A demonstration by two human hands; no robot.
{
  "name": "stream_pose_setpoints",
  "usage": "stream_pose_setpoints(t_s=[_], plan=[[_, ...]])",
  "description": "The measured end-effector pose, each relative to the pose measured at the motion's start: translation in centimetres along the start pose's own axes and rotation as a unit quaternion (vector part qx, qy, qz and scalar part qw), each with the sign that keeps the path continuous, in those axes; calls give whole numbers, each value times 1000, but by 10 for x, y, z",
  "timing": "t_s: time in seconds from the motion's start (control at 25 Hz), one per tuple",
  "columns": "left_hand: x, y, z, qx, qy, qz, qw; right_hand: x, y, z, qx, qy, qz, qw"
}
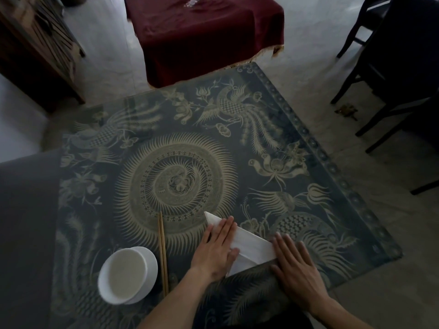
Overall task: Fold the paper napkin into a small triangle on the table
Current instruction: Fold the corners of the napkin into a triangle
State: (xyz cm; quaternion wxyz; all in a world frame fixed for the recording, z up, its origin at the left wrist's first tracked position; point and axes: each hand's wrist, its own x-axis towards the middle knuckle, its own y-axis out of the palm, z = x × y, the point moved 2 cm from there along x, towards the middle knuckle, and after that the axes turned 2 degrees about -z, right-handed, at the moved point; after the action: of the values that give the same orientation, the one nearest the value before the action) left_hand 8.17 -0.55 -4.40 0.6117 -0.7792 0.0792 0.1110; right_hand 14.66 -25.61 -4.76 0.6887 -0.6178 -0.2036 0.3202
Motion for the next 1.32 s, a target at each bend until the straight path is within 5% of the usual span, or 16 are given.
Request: stream_pose_setpoints(t_s=[0.28, 0.52, 1.04, 1.24, 1.32], plan=[[-2, 0, -2, -1, 0, -17, 1000, -14, -7, -3, 24, 63, -29, 997], [-9, 7, -29, 7, 52, -43, 998, 26, -6, 59, 46, -30, -17, 998], [-10, -8, 46, 77, -95, -14, 992, 0, -3, 12, 14, 10, 11, 1000], [-13, -16, 43, 60, -88, -55, 993, -7, -7, 5, 21, 47, -7, 999], [-14, -8, 16, 20, -26, -54, 998, 1, -7, 22, 31, 25, -13, 999]])
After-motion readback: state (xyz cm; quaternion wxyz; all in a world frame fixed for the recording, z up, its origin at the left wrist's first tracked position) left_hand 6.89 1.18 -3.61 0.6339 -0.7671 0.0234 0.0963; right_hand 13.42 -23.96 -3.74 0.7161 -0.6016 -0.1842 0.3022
